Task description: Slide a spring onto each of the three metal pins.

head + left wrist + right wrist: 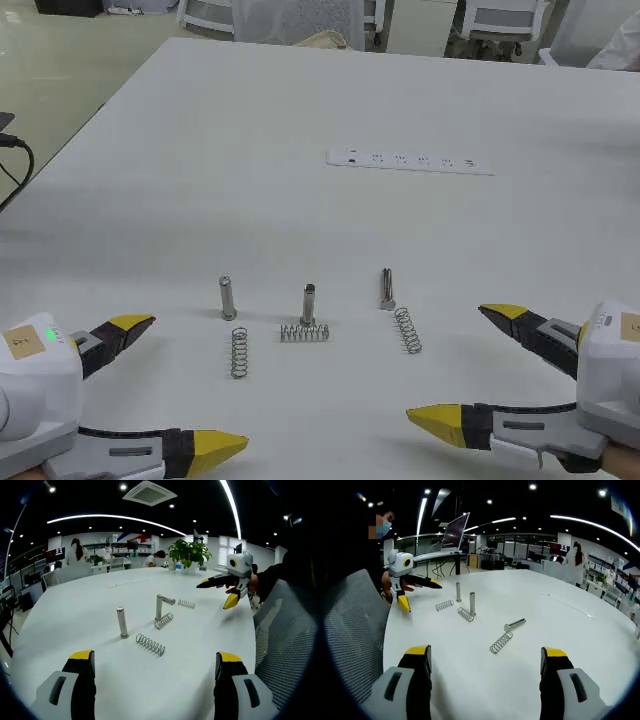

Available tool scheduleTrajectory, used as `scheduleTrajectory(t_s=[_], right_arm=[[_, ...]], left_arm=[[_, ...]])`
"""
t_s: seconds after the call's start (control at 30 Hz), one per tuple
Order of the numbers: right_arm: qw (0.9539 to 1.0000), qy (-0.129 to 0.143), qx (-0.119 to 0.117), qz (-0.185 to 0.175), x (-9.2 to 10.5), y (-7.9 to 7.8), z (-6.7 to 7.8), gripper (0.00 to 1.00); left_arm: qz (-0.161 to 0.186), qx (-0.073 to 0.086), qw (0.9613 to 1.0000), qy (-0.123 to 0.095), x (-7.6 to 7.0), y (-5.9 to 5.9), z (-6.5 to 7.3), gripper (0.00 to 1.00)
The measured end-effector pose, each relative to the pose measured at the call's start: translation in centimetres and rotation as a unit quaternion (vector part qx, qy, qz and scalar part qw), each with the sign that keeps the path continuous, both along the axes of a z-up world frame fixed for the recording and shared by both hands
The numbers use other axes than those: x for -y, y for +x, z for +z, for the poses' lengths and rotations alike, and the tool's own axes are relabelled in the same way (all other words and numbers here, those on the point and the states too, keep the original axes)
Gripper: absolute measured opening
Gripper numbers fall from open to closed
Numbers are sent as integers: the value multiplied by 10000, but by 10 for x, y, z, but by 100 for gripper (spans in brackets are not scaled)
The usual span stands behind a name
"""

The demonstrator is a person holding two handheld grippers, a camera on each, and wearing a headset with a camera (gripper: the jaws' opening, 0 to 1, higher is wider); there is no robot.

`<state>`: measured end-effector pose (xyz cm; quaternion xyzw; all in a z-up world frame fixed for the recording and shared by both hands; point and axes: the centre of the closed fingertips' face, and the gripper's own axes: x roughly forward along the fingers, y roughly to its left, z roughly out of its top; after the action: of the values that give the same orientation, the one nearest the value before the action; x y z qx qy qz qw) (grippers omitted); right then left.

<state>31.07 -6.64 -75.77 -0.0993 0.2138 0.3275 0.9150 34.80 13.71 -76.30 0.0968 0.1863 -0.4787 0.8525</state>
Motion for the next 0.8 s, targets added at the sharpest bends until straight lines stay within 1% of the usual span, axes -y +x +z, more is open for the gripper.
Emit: scheduleTrajectory(t_s=[0.8], right_arm=[[10000, -23, -28, 38, -1, 0, -2, 84]], left_arm=[[-10, -6, 10000, 38, 0, 0, -2, 98]])
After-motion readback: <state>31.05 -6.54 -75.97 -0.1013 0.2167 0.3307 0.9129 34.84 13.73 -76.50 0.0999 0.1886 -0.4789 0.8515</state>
